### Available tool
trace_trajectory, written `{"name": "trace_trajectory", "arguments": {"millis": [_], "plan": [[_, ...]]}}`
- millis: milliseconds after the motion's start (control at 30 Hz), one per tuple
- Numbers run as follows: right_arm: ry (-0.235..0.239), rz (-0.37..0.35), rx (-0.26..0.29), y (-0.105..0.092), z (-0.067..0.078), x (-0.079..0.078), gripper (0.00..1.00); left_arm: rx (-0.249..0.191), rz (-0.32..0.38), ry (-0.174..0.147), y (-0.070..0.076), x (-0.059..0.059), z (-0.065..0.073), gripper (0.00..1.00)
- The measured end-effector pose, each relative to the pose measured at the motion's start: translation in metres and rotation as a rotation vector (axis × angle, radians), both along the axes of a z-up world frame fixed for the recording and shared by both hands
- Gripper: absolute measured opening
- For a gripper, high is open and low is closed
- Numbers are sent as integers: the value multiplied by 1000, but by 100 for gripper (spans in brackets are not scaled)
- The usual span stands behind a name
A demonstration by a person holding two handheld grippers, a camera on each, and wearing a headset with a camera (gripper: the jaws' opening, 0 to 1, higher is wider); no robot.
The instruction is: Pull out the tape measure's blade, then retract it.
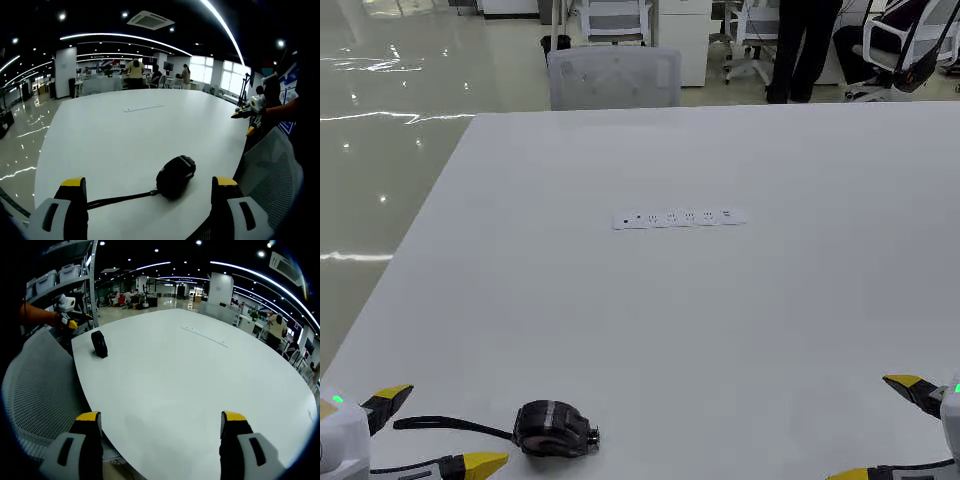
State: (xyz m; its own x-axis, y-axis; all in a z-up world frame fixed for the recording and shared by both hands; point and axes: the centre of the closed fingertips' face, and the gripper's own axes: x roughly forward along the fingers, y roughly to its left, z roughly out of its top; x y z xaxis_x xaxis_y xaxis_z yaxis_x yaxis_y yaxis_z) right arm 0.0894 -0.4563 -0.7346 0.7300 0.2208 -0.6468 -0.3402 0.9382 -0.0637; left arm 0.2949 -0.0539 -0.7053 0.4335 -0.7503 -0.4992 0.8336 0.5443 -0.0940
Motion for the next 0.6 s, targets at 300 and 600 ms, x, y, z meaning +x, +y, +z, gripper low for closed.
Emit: {"name": "trace_trajectory", "arguments": {"millis": [300, 600], "plan": [[-9, 25, -9, 2, 2, 0, 100, 27, -25, 19, 2, -11, -7, 100], [15, 23, 3, 4, -5, -4, 100, 22, -17, 29, 2, -12, -7, 100]]}}
